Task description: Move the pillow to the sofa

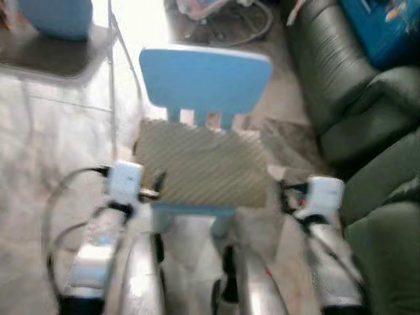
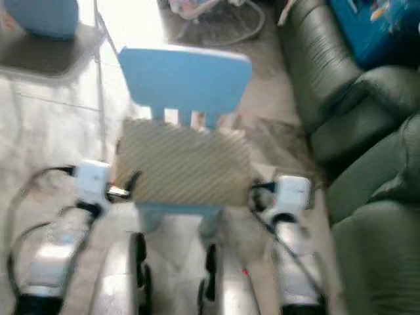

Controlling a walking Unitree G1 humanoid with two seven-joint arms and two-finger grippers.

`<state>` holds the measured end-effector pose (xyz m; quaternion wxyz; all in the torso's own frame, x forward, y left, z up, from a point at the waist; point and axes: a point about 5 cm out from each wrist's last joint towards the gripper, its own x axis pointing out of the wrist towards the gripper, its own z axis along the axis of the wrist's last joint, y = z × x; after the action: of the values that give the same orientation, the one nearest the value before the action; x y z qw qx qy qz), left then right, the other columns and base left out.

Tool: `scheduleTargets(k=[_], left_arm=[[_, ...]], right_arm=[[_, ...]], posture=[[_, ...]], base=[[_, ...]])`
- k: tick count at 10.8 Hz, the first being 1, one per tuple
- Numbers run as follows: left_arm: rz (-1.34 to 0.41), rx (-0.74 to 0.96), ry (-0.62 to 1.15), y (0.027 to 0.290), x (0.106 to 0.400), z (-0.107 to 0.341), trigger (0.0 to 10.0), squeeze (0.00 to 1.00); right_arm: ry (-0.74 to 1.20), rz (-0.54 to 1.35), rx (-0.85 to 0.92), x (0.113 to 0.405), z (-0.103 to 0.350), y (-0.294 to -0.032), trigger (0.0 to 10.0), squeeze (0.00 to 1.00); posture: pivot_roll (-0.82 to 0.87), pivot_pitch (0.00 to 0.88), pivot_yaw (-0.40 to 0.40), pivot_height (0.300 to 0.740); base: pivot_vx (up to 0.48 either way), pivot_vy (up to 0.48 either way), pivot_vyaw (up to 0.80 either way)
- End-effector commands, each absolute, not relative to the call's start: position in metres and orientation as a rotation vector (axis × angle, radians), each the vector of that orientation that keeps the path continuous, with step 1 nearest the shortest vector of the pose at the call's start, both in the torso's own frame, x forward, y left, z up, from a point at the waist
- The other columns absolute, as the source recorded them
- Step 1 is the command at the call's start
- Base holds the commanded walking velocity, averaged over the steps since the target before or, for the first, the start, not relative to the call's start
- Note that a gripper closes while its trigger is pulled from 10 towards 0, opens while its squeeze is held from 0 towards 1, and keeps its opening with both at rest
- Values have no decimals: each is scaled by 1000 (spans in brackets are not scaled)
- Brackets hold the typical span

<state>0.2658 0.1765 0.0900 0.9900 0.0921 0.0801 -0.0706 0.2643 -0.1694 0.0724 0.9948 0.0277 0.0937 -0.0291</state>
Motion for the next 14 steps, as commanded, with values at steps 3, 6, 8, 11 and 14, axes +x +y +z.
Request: scheduleTargets(k=[3, 6, 8, 11, 14], left_arm=[[-165, 167, 158, 169, 264, 90, 10000, 0], [-136, 162, 147, 171, 264, 91, 10000, 0], [-121, 185, 166, 174, 260, 88, 10000, 0], [-119, 196, 187, 175, 258, 85, 10000, 0], [-60, 219, 182, 181, 262, 88, 10000, 0]], right_arm=[[218, -86, 42, 258, 66, -181, 10000, 0], [214, -56, 41, 258, 67, -178, 10000, 0], [217, -53, 44, 256, 67, -178, 10000, 0], [215, -37, 67, 256, 70, -177, 10000, 0], [218, 4, 79, 256, 71, -172, 10000, 0]], posture=[[21, 233, -70, 616], [18, 240, -73, 616], [16, 252, -73, 616], [14, 273, -72, 606], [18, 283, -76, 571]], base=[[94, 0, 0], [0, 0, 252], [0, 0, 378], [0, 0, 0], [0, 0, 0]])
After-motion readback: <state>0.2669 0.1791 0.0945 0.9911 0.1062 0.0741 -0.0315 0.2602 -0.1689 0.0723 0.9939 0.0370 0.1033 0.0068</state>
